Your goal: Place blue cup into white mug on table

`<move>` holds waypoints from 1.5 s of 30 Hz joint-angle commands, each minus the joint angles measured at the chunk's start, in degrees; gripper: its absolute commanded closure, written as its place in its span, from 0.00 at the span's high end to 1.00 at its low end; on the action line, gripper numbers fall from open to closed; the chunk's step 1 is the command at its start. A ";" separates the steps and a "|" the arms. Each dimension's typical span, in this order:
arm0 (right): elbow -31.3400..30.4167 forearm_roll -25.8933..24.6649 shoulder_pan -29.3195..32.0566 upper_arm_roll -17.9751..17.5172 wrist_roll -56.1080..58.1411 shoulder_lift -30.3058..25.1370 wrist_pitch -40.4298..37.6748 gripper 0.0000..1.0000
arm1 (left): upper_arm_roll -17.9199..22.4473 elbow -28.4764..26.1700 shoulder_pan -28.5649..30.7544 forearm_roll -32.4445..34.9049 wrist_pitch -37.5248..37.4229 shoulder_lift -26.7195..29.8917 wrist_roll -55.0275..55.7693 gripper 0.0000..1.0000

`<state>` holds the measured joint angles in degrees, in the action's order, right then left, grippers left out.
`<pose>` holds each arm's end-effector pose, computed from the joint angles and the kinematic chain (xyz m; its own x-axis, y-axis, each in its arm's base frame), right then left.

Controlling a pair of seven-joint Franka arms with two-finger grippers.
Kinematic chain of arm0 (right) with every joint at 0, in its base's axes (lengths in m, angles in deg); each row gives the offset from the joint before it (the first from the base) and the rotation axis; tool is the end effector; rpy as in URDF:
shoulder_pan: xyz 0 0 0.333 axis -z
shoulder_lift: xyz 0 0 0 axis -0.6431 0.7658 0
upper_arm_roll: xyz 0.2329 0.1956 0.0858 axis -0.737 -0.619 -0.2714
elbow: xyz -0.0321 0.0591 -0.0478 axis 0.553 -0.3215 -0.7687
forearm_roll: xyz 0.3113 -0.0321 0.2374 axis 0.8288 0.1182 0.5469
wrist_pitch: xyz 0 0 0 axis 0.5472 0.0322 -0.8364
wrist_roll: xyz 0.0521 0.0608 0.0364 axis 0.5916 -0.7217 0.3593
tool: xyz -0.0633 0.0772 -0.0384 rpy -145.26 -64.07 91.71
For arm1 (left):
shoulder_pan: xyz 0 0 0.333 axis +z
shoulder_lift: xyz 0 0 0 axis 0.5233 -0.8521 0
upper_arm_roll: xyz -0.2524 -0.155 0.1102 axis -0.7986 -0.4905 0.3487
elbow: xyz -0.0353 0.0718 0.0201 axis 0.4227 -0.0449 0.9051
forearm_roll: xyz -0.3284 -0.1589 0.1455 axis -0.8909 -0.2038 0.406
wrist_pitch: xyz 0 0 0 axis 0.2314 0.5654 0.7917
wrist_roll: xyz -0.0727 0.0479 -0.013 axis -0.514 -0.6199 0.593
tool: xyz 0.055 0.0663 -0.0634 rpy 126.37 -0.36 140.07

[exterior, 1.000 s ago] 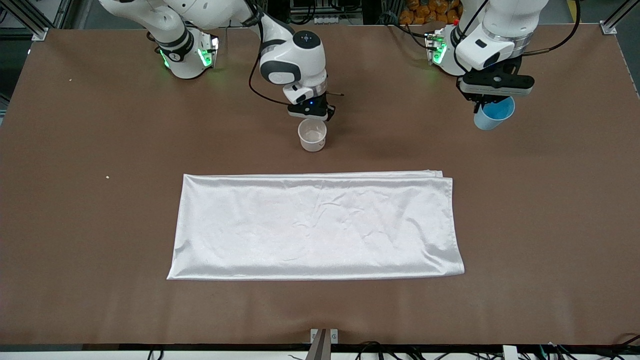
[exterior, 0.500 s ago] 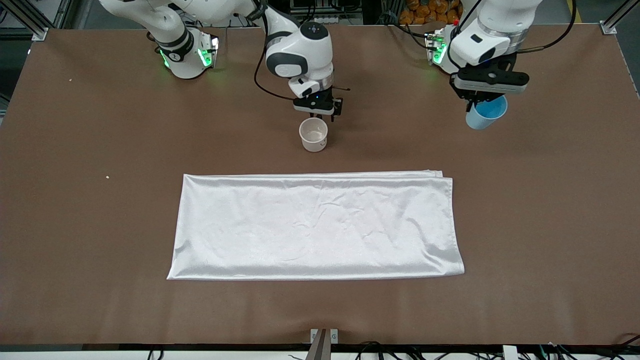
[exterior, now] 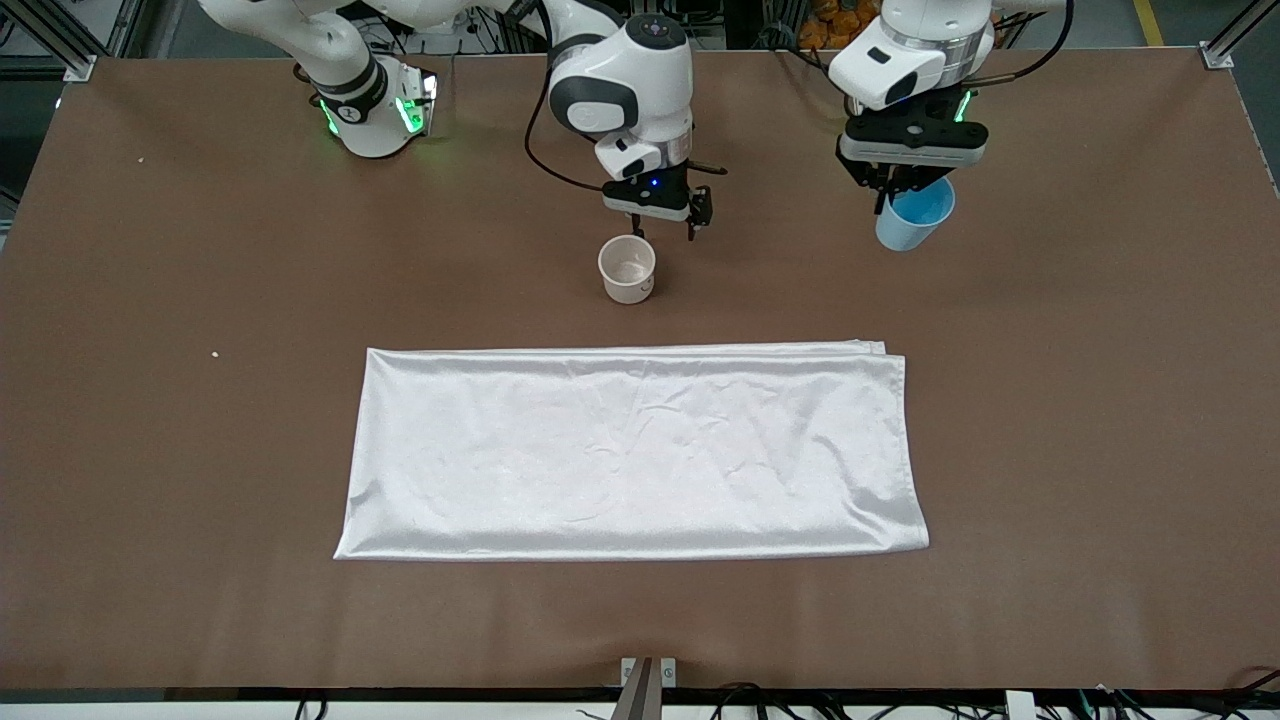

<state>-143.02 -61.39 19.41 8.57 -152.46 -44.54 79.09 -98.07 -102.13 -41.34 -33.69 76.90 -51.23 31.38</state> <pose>0.3058 0.5509 0.2966 0.9396 -0.2935 0.1763 -0.2808 -0.9552 -0.0937 0.3974 -0.2743 0.5610 0.9504 -0.2369 0.2017 -0.2132 -0.9680 -0.1325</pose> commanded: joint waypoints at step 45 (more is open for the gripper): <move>18.50 51.98 6.81 52.34 112.44 -2.89 -18.63 1.00 | -23.13 19.04 -5.33 10.37 5.30 -33.65 25.30 0.00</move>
<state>-125.35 -12.30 25.73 58.16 -47.77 -44.05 65.87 -120.50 -86.59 -44.88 -27.33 80.22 -78.96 54.60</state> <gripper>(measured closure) 0.000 0.956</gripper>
